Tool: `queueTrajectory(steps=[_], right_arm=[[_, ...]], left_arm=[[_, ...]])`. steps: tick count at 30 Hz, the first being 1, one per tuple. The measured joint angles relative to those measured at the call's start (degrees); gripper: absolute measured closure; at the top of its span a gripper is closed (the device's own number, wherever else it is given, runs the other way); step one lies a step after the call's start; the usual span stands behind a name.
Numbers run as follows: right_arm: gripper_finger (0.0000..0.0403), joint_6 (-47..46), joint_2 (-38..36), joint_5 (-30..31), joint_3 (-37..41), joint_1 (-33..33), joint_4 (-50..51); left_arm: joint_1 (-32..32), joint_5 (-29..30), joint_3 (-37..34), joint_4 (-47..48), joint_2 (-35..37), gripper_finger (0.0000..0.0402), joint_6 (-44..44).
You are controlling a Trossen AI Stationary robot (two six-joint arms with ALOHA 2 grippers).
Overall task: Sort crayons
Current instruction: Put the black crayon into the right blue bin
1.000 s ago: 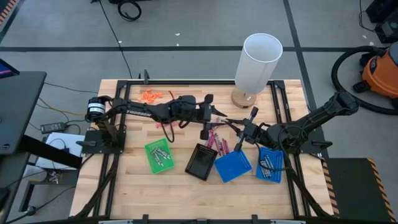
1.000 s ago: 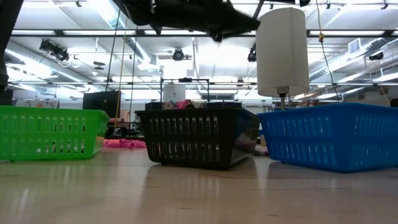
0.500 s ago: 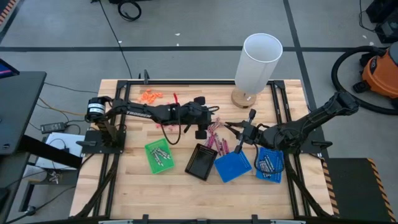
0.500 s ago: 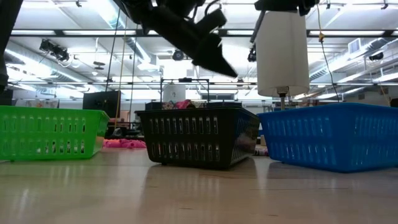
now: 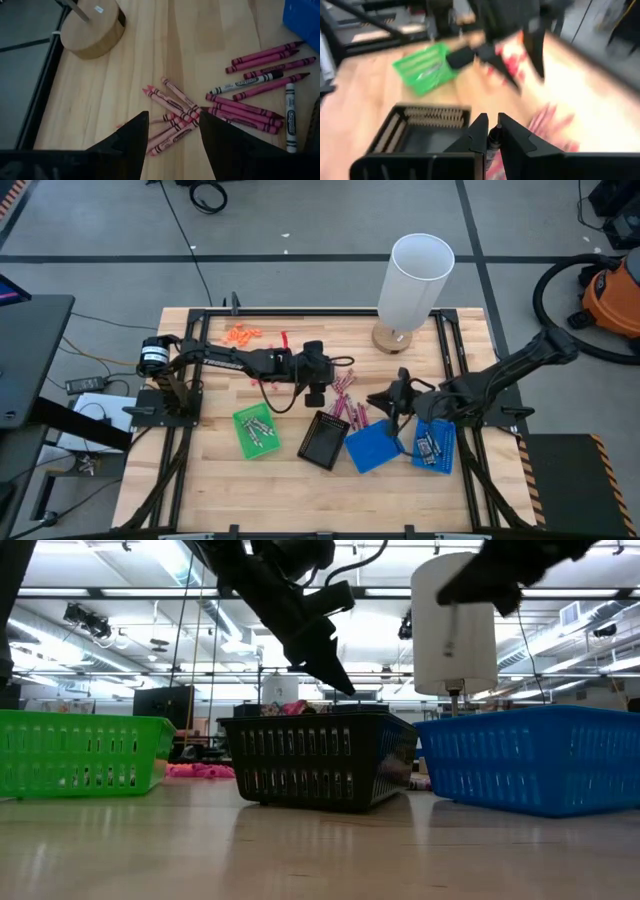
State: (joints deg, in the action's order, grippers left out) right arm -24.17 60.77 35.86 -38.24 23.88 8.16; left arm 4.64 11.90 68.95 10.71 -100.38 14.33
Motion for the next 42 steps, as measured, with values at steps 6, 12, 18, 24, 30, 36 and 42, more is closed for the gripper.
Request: queueTrajectory(steps=[6,12,18,24,30,36,42], right_arm=[[0.0361,-19.5,-4.1,-9.6,0.0,0.0,14.1],[0.0361,-33.1,-5.0,-20.1,0.0,0.0,23.9],[0.0361,-39.4,-5.0,-29.7,0.0,1.1,29.0],[0.0361,-44.6,-5.4,-36.9,0.0,3.1,32.2],[0.0361,-52.0,-5.7,-40.4,0.0,5.8,39.2],[0.0361,-59.5,-5.3,-40.5,0.0,8.3,46.8],[0.0361,-61.6,-1.9,-40.0,0.0,8.4,48.1]], left_arm=[[0.0,0.0,0.0,0.3,0.0,0.0214,0.2],[0.0,0.0,0.0,0.2,0.0,0.0214,1.7],[0.4,0.0,0.0,0.2,0.0,0.0214,1.9],[0.8,-0.1,0.0,0.4,0.0,0.0214,2.0],[1.0,-0.1,0.0,0.4,0.0,0.0214,3.1],[1.0,-0.1,0.0,0.3,0.0,0.0214,4.0],[1.0,-0.1,0.0,-0.6,0.0,0.0214,4.5]])
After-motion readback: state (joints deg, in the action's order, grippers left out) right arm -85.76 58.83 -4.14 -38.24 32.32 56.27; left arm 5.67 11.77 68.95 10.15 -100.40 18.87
